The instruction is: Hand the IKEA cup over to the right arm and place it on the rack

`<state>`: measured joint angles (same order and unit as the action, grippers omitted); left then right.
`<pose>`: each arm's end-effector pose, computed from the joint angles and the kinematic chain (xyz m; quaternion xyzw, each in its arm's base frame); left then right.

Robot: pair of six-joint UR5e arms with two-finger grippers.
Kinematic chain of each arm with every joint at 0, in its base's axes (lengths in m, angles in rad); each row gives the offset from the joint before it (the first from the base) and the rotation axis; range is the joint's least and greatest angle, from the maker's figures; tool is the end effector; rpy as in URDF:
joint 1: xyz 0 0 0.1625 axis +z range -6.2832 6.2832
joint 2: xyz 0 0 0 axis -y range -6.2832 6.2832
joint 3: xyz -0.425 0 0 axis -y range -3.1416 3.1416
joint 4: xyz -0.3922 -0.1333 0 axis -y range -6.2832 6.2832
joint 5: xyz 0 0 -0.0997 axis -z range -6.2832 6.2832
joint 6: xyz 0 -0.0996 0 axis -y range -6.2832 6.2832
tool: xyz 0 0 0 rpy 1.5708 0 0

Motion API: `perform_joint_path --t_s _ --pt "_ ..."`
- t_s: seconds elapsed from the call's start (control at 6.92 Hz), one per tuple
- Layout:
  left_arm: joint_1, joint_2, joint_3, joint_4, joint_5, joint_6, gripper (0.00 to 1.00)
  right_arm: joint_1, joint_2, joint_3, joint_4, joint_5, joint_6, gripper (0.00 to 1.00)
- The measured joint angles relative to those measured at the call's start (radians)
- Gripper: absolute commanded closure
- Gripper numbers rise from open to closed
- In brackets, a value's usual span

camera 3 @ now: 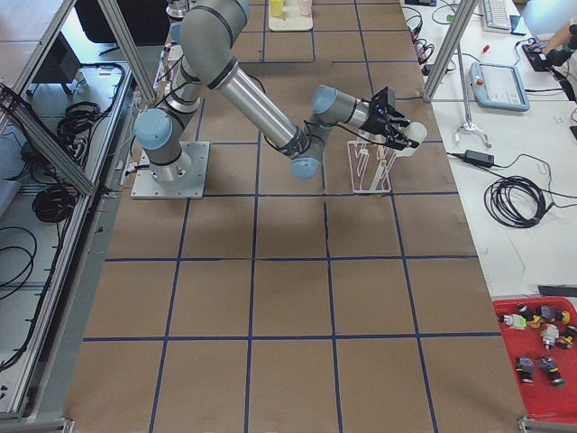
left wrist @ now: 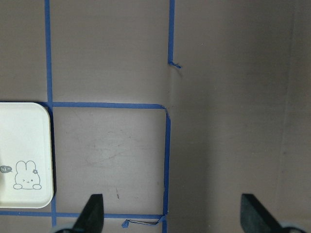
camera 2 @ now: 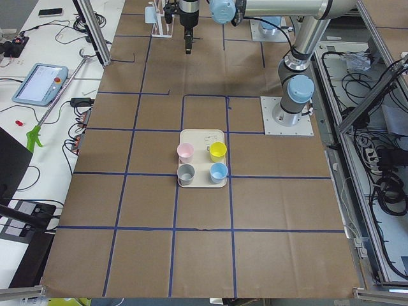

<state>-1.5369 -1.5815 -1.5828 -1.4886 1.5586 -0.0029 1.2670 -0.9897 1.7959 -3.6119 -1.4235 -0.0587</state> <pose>-0.1174 -0.5064 0.4851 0.0182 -0.9994 0.0298 0.0056 -0.0475 -0.6460 0.2964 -0.0571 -0.8123 0.5787 0.0451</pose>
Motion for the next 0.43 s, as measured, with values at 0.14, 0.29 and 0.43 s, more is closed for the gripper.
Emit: perform_joint_path --t_s 0.14,0.29,0.43 --pt "0.0 0.0 -0.001 0.0 0.0 0.0 0.0 0.0 0.016 0.0 -0.006 0.0 0.0 0.91" --pt "0.0 0.0 -0.001 0.001 0.0 0.0 0.0 0.0 0.024 0.0 -0.009 0.0 0.0 0.91" --pt "0.0 0.0 -0.001 0.001 0.0 -0.001 0.0 0.002 0.028 0.002 -0.009 0.0 0.0 0.91"
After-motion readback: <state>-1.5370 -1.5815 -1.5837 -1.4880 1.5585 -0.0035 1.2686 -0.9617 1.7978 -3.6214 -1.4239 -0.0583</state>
